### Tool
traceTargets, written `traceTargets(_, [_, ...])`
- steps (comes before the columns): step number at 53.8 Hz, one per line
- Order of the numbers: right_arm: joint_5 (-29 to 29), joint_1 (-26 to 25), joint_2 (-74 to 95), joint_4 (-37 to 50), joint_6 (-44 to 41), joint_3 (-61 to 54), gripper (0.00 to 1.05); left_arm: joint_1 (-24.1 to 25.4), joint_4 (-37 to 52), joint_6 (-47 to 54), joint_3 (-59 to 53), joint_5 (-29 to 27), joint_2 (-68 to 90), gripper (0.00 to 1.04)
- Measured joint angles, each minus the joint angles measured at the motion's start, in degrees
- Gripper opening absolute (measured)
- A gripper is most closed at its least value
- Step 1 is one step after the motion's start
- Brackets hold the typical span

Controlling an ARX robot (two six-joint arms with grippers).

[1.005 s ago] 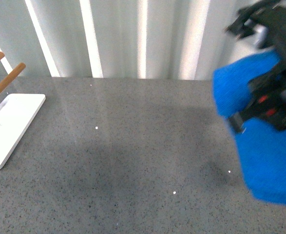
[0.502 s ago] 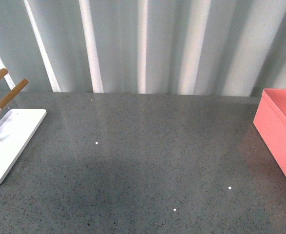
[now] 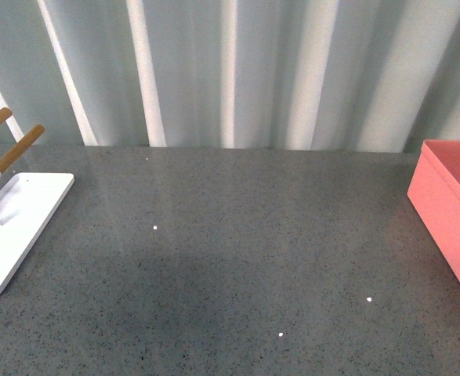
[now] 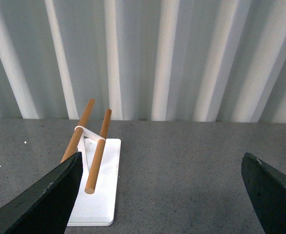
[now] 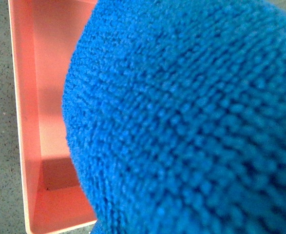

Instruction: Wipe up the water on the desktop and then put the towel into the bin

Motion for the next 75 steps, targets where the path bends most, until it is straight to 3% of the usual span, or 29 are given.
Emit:
traceTargets(26, [-9.18, -1.53, 4.61, 1.81, 3.45, 1.6, 0.04, 0.0, 0.0, 0.0, 0.0, 0.0, 0.0, 0.98])
traceTargets(39, [-8.48, -2.21, 4.94, 3.78, 4.37, 1.4, 0.04, 0.0, 0.0, 0.0, 0.0, 0.0, 0.0, 0.98])
traceTargets(44, [-8.26, -2.47, 5.2, 3.78, 4.5, 1.4, 0.22, 0.0, 0.0, 0.0, 0.0, 0.0, 0.0, 0.98])
traceTargets(58, [-8.26, -2.54, 5.35, 3.78, 4.5, 1.4, 0.59, 0.0, 0.0, 0.0, 0.0, 0.0, 0.0, 0.98])
traceTargets(69, [-8.24, -2.54, 5.35, 3.78, 4.52, 1.4, 0.98, 0.0, 0.0, 0.0, 0.0, 0.0, 0.0, 0.98])
traceTargets(75, [-8.24, -2.54, 5.35, 3.78, 4.7, 1.4, 0.97, 0.0, 0.0, 0.0, 0.0, 0.0, 0.0, 0.98])
